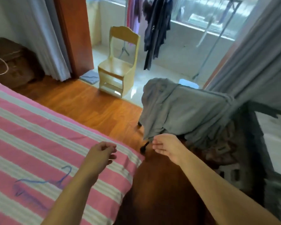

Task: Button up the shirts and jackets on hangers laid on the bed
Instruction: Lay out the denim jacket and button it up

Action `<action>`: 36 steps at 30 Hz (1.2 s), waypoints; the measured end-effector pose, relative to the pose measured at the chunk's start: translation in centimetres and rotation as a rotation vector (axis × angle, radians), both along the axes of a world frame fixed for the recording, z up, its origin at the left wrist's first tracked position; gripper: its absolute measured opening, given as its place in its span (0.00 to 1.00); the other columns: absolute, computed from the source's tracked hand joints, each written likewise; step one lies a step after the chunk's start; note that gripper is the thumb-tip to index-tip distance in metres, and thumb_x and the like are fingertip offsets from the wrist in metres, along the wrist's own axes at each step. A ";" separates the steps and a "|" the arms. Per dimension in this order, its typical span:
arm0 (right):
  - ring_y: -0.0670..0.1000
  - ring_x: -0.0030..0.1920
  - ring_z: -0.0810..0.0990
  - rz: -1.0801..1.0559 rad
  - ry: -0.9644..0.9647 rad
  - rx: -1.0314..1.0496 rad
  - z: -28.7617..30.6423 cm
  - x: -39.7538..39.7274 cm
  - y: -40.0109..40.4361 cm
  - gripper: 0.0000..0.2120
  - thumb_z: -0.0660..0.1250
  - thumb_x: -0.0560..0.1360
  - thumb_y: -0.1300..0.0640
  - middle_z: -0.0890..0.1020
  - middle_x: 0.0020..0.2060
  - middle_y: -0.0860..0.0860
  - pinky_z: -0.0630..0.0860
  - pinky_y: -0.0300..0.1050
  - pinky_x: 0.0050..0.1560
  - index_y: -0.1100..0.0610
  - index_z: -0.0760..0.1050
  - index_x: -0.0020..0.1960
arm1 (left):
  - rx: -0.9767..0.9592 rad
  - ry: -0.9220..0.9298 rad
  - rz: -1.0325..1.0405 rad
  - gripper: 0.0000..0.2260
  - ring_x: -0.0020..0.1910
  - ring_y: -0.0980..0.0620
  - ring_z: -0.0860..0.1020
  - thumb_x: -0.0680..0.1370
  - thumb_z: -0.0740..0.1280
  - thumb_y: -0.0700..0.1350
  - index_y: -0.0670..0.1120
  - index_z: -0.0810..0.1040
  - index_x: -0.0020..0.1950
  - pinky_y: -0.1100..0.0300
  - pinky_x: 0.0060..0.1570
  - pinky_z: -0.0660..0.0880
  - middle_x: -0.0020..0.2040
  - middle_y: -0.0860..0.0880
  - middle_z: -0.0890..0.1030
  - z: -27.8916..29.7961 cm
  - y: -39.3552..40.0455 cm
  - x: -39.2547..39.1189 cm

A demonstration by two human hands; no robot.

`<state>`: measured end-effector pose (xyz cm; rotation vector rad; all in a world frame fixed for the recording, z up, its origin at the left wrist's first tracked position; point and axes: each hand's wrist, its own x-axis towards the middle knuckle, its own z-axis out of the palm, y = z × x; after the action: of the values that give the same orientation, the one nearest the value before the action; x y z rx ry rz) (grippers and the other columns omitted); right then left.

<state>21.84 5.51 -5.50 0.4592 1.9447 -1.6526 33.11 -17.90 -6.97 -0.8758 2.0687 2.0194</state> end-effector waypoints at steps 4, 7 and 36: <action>0.55 0.39 0.81 -0.261 0.107 0.077 5.0 -5.4 7.2 0.07 0.62 0.82 0.64 0.81 0.44 0.60 0.79 0.47 0.43 0.65 0.77 0.56 | -0.037 0.111 -0.231 0.07 0.47 0.45 0.83 0.83 0.64 0.40 0.44 0.82 0.53 0.52 0.49 0.77 0.50 0.44 0.85 4.0 2.6 -8.9; 0.54 0.38 0.82 -0.330 0.173 0.164 6.8 -8.2 12.8 0.08 0.61 0.82 0.65 0.83 0.41 0.58 0.81 0.49 0.44 0.66 0.78 0.56 | -0.107 0.165 -0.315 0.07 0.45 0.46 0.82 0.83 0.64 0.40 0.43 0.82 0.51 0.51 0.47 0.76 0.47 0.45 0.85 6.3 4.3 -14.7; 0.45 0.52 0.76 1.072 0.317 0.738 5.2 -48.1 25.8 0.13 0.56 0.84 0.44 0.78 0.49 0.40 0.70 0.41 0.56 0.46 0.77 0.49 | -0.509 0.048 -0.105 0.07 0.34 0.58 0.74 0.73 0.64 0.44 0.48 0.79 0.36 0.56 0.39 0.69 0.32 0.56 0.78 4.9 20.4 -31.3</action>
<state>-26.25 31.29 -0.30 -0.5755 2.3292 -0.3228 1.82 2.51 -2.05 -0.7639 2.6467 1.4934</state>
